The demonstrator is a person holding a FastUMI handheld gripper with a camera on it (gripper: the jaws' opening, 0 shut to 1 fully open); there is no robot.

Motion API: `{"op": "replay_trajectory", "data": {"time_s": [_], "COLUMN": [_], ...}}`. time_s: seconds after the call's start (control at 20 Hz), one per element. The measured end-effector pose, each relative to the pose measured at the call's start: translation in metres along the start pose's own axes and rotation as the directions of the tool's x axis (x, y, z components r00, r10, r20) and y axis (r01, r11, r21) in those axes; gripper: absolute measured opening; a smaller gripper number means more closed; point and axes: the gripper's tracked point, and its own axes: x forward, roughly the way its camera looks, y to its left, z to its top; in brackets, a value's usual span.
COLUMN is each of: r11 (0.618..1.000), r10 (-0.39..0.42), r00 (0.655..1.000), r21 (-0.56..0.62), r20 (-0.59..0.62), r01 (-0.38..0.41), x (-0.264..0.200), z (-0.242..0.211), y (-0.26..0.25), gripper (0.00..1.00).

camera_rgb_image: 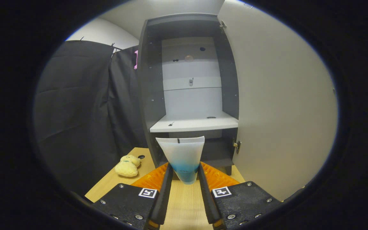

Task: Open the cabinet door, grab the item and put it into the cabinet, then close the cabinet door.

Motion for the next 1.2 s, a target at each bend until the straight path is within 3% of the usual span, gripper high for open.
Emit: {"op": "replay_trajectory", "data": {"time_s": [0.4,0.8,1.2], "r11": [1.0,0.999,0.998], "r10": [0.022,0.038,0.037], "r00": [1.0,0.998,0.999], "r21": [-0.02,0.037,0.056], "r20": [0.003,0.04,-0.026], "r01": [-0.022,-0.04,-0.035], "x": [0.036,0.084,0.143], "z": [0.044,0.094,0.108], "y": [-0.007,-0.014,-0.025], "gripper": [0.48,0.48,0.48]}}
